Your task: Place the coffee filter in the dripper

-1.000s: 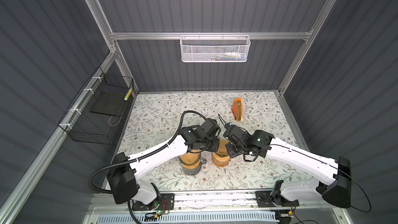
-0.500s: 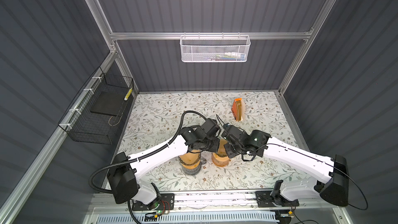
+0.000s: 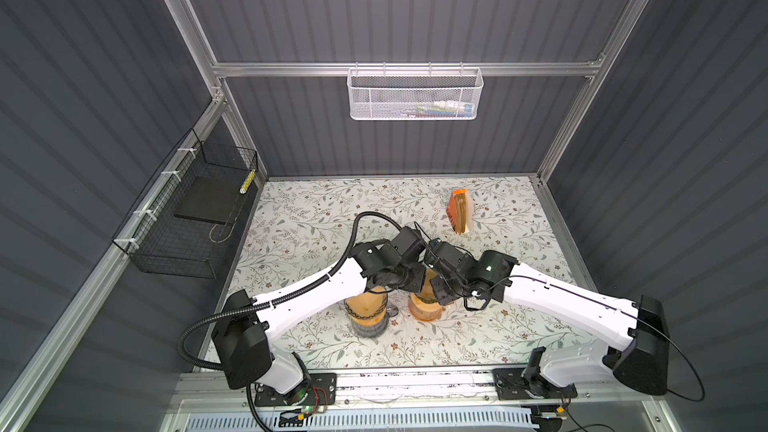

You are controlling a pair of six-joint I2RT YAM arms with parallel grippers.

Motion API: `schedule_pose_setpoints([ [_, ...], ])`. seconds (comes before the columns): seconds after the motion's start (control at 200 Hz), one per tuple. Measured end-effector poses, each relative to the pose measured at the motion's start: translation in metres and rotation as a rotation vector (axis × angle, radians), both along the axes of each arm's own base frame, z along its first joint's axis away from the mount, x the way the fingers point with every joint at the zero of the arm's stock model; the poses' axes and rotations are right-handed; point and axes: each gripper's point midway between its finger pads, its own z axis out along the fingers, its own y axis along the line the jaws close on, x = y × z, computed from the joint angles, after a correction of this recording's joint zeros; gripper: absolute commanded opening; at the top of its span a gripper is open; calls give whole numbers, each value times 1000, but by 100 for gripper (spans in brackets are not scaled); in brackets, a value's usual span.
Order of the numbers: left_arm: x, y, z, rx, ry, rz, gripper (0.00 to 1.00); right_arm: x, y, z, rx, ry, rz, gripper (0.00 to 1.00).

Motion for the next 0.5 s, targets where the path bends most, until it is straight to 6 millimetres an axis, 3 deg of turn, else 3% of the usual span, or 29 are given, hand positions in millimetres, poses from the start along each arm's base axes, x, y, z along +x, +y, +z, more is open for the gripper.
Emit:
schedule_pose_setpoints([
  [0.5,2,-1,5,-2,-13,-2,14,1,2,17,31,-20,3,10],
])
